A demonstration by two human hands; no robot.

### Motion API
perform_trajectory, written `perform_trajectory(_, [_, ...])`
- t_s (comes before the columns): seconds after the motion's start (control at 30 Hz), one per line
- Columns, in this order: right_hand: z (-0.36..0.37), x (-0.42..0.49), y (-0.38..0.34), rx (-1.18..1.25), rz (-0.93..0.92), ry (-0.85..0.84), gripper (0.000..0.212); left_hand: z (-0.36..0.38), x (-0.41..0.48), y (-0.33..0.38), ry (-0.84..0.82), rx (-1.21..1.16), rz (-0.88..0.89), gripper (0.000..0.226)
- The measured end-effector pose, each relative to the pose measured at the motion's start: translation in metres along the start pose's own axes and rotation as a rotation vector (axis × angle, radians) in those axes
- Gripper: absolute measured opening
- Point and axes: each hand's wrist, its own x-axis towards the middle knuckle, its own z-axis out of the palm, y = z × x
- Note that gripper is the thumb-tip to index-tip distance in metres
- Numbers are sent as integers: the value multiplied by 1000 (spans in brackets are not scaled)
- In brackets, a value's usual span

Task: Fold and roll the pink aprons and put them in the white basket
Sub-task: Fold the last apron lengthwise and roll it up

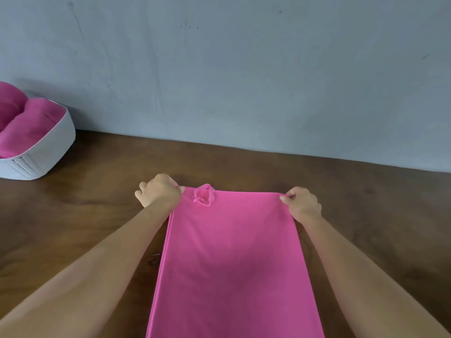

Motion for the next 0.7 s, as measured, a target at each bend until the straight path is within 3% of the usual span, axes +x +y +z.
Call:
perform_trajectory(0.5, [-10,121,-34,-50,-101,-52,17,17,85,70,29,-63,-130,21])
perform_trajectory(0.7, [-7,160,-39,-23,-108,-24,22,25,114,86,64,-32,-169,45])
